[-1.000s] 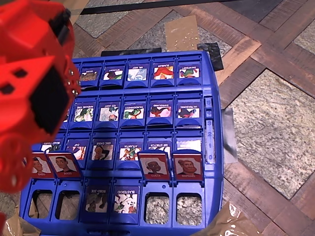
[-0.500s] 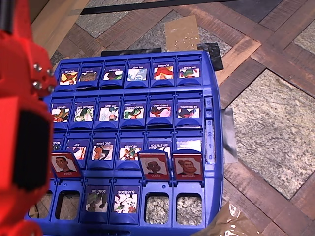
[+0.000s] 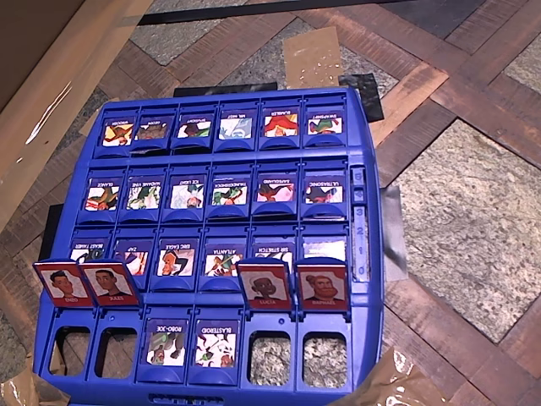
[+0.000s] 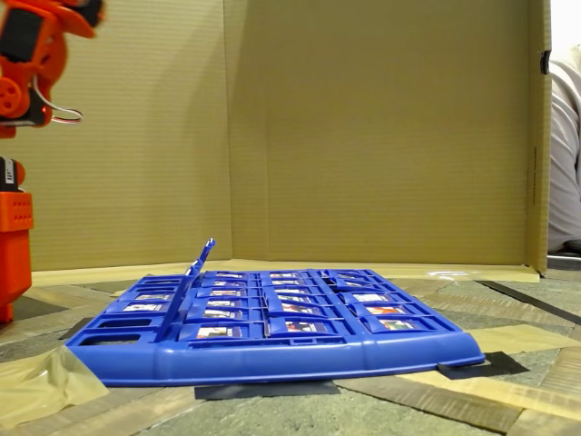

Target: Flip A2.

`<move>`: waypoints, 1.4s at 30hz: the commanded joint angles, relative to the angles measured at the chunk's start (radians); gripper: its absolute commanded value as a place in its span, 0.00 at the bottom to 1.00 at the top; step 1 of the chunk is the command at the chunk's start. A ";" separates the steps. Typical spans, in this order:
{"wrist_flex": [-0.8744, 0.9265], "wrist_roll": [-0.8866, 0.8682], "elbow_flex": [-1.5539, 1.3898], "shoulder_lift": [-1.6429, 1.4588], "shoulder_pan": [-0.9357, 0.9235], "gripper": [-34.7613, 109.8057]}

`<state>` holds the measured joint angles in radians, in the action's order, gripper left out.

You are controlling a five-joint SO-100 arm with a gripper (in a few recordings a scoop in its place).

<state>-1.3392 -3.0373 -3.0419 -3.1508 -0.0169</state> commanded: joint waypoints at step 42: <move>-0.588 0.008 -0.087 -0.132 -0.011 0.24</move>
<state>-1.9236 -3.0373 -3.1278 -3.2797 -0.0215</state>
